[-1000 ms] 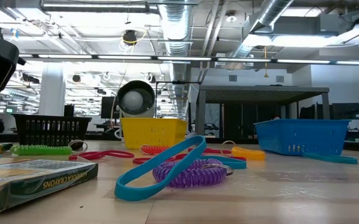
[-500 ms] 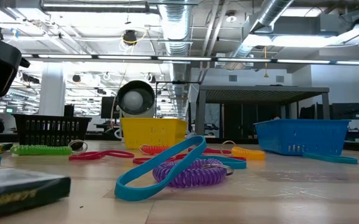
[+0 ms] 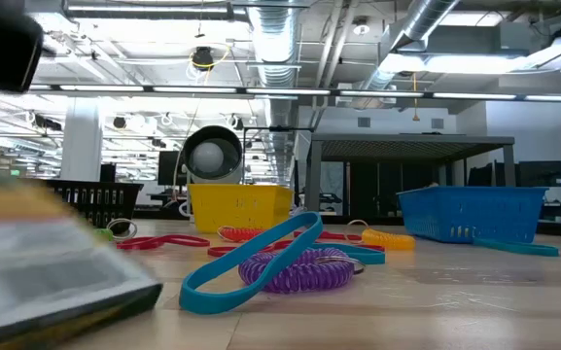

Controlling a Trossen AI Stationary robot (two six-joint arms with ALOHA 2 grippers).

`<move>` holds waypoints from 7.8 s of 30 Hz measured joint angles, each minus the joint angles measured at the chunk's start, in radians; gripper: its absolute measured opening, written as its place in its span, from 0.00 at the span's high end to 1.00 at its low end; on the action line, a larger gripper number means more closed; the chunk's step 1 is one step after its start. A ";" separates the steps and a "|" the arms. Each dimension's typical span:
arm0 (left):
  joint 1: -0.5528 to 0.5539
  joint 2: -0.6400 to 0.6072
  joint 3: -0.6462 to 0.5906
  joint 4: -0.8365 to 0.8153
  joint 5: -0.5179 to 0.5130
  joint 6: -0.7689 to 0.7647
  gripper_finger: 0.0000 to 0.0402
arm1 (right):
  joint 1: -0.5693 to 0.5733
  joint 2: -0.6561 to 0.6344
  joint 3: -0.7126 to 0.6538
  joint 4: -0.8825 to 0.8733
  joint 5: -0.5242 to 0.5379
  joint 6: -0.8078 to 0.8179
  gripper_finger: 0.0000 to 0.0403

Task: Pick & Place Office Desk Supplies
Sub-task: Put the left crayon box into the black basket, then put the left blue rubber band into the yellow basket

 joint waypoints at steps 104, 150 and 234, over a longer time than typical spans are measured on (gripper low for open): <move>0.369 -0.743 0.003 -1.201 -0.115 0.458 0.68 | -0.111 0.000 0.000 0.020 0.000 -0.018 0.71; 0.145 -0.216 0.378 -1.127 -0.006 0.863 0.77 | -0.112 0.000 0.000 0.028 0.000 -0.025 0.71; 0.245 0.106 0.321 -0.800 0.423 0.544 0.66 | -0.030 0.000 0.000 -0.010 0.000 0.000 0.71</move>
